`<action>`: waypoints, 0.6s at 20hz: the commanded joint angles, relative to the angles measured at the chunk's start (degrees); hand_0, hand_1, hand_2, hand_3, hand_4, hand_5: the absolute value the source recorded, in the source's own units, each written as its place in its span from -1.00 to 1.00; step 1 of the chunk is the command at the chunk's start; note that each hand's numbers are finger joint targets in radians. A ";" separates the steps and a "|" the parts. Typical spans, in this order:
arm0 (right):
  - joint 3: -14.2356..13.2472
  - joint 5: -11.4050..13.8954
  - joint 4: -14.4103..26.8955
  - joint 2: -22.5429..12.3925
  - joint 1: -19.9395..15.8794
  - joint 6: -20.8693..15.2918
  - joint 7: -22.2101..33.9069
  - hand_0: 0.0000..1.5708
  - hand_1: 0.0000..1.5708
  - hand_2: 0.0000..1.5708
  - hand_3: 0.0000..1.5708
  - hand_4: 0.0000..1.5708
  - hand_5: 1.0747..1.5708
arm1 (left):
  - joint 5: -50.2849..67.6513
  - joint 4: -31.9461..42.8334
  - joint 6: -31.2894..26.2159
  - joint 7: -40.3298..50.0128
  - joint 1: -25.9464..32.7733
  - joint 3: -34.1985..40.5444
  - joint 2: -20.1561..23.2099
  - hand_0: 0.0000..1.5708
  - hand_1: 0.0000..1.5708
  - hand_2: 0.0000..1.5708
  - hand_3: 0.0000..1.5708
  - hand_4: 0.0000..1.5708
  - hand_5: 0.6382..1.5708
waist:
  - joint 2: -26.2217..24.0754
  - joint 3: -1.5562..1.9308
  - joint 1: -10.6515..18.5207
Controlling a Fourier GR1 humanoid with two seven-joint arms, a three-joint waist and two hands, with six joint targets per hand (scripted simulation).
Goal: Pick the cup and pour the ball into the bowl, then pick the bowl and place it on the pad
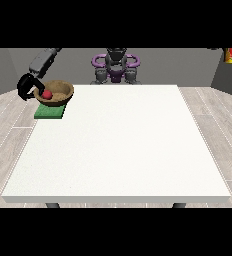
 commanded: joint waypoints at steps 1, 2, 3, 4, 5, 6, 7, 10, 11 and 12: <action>-0.35 -0.82 1.71 2.28 -1.46 0.54 -2.05 1.00 1.00 1.00 -0.26 0.29 1.00 | 0.08 1.19 -0.29 -2.23 -0.07 0.20 0.83 -1.00 -1.00 -1.00 -1.00 0.53 0.97 | 1.38 0.00 -0.34; -1.96 -1.18 4.91 -0.34 -1.37 0.73 -0.59 1.00 1.00 1.00 -0.30 0.30 1.00 | 1.05 -2.03 -0.95 1.37 1.73 -1.04 -0.19 -1.00 -1.00 -1.00 -1.00 0.53 0.97 | -1.68 0.03 1.80; -1.69 -1.41 4.99 1.32 -1.17 0.72 -1.37 1.00 1.00 1.00 -0.25 0.28 1.00 | 0.68 -1.89 -0.01 -0.01 1.56 -1.23 -1.02 -1.00 -1.00 -1.00 -1.00 0.53 0.97 | -1.31 0.02 0.72; -4.21 -3.59 5.67 -2.05 -1.54 2.98 0.02 1.00 1.00 1.00 -0.24 0.26 1.00 | 0.44 -1.83 0.92 -0.48 1.54 -0.29 -0.31 -1.00 -1.00 -1.00 -1.00 0.53 0.97 | -0.95 0.03 -0.18; -5.13 -4.40 6.60 0.51 -2.84 -0.10 -0.24 1.00 1.00 1.00 -0.06 0.15 0.99 | 2.17 -1.45 -0.56 2.18 -0.55 0.17 2.05 -1.00 -1.00 -1.00 -1.00 0.53 0.97 | -0.07 0.05 0.83; -4.30 -3.64 6.16 -0.51 -1.96 1.48 -1.06 1.00 1.00 1.00 0.11 -0.10 1.00 | 0.39 -0.55 2.07 -0.03 -0.06 0.05 0.83 -1.00 -1.00 -1.00 -1.00 0.52 0.98 | 1.41 0.02 -1.47; -4.29 -2.08 9.56 -0.94 -1.70 -1.69 -0.52 1.00 1.00 1.00 0.29 -0.33 0.99 | 1.81 -4.94 1.27 3.20 0.07 -1.25 0.41 -1.00 -1.00 -1.00 -1.00 0.52 0.98 | -0.44 0.06 1.75; -3.86 -0.95 6.03 -2.44 -3.70 -5.57 0.10 1.00 1.00 1.00 0.38 -1.00 0.91 | 2.32 1.17 -1.76 1.19 -0.81 0.62 4.22 -1.00 -1.00 -1.00 -1.00 0.52 0.98 | 0.28 -0.02 0.14; -1.40 0.51 4.22 0.00 -1.95 -6.91 2.52 1.00 1.00 1.00 0.24 -1.00 0.93 | 0.69 3.47 -0.60 0.19 1.79 -0.44 1.58 -1.00 -1.00 -1.00 -1.00 0.52 0.98 | -3.41 -0.06 -1.33; -5.31 -1.14 8.69 -4.23 -3.18 -5.30 -2.09 0.98 0.98 0.93 0.19 -1.00 0.93 | 1.75 -2.51 1.12 0.82 0.57 -0.54 0.95 -1.00 -1.00 -1.00 -1.00 0.52 0.98 | 0.88 0.04 0.92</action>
